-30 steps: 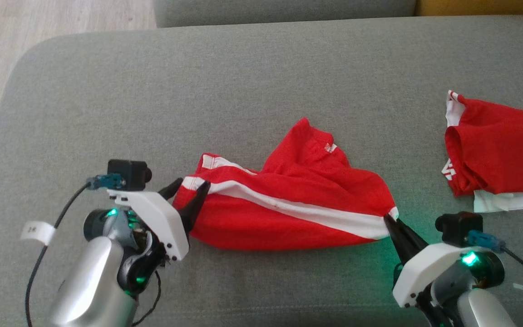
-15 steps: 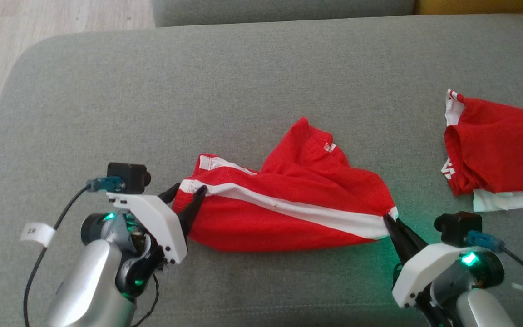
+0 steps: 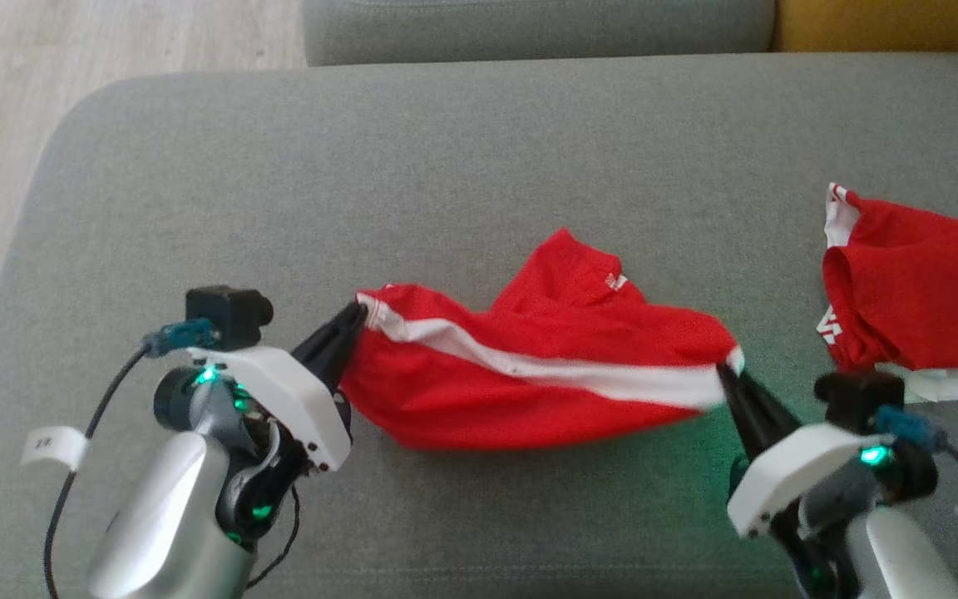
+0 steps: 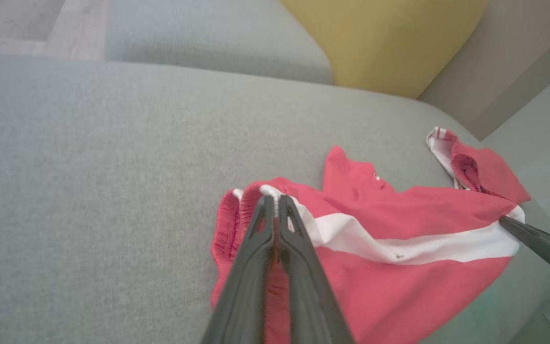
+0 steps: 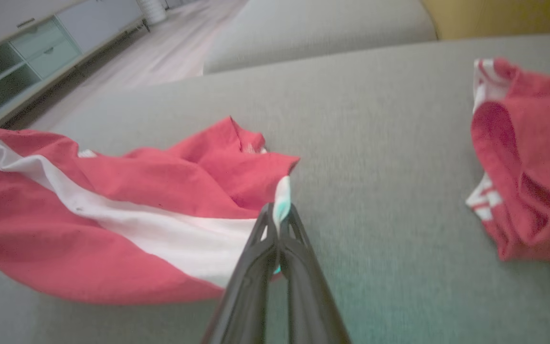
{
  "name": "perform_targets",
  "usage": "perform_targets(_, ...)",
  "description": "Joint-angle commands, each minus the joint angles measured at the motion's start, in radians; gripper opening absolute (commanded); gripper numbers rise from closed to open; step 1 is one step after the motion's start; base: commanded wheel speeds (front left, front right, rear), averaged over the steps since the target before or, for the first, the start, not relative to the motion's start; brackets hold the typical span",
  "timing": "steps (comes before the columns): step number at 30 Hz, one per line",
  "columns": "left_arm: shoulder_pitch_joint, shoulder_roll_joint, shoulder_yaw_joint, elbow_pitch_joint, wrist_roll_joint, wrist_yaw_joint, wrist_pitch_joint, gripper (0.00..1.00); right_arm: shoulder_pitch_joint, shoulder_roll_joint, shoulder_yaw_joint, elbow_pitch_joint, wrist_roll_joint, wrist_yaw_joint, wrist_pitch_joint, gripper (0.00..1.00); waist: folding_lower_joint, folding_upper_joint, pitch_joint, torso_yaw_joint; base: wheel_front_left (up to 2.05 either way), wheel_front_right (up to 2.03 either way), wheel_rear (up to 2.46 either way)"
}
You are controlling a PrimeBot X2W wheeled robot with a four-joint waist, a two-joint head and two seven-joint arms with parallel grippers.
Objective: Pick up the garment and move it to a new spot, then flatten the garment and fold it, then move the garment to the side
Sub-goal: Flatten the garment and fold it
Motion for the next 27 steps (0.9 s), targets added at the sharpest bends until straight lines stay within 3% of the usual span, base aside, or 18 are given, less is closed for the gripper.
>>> perform_targets(1,-0.05,0.018,0.044,-0.051,-0.003,-0.008,-0.032,0.0,-0.07,-0.012,0.021,-0.05,-0.007,-0.001,-0.026,0.0,0.0,0.0,-0.009,0.006,0.0,0.0,0.0)
perform_targets(12,-0.125,0.007,0.079,-0.207,0.013,-0.015,-0.265,0.0,-0.355,-0.044,0.004,-0.093,0.046,-0.001,-0.16,0.0,0.0,0.0,-0.095,0.013,0.0,0.0,0.0)
perform_targets(18,-0.182,-0.017,0.119,-0.291,0.024,0.013,-0.355,0.0,-0.494,-0.043,-0.002,-0.112,0.037,-0.001,-0.248,0.0,0.0,0.0,-0.139,0.015,0.0,0.0,0.0)
perform_targets(27,-0.12,-0.013,0.115,-0.401,0.029,0.057,-0.332,0.0,-0.435,-0.009,-0.039,-0.217,0.01,-0.001,-0.213,0.0,0.0,0.0,-0.185,0.008,0.0,0.0,0.0)
